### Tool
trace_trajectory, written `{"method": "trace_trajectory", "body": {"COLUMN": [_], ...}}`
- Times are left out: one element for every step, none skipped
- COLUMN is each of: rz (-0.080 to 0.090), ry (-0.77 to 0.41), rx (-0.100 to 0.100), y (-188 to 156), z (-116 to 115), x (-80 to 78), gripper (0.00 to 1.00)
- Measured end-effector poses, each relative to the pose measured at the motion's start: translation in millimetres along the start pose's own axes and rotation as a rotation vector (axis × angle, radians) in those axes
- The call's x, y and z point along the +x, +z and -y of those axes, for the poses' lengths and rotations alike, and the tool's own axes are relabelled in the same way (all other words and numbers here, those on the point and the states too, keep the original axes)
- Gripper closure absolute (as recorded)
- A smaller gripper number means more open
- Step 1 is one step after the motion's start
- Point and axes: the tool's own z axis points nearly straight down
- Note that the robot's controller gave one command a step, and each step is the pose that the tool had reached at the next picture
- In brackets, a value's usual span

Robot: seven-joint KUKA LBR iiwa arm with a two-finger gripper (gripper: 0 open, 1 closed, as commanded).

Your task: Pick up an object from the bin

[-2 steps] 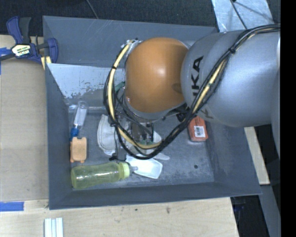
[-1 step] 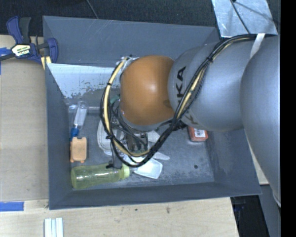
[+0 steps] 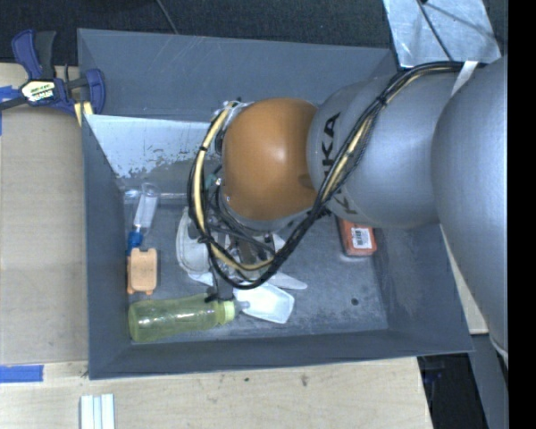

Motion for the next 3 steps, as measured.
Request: {"method": "trace_trajectory", "body": {"rz": [0.005, 0.001, 0.003], "ry": [0.078, 0.186, -0.045], "rx": [-0.001, 0.0, 0.0], "y": [17, 26, 7], "z": [12, 38, 53], "x": [4.9, 8.1, -1.3], "gripper": [0.0, 0.0, 0.0]}}
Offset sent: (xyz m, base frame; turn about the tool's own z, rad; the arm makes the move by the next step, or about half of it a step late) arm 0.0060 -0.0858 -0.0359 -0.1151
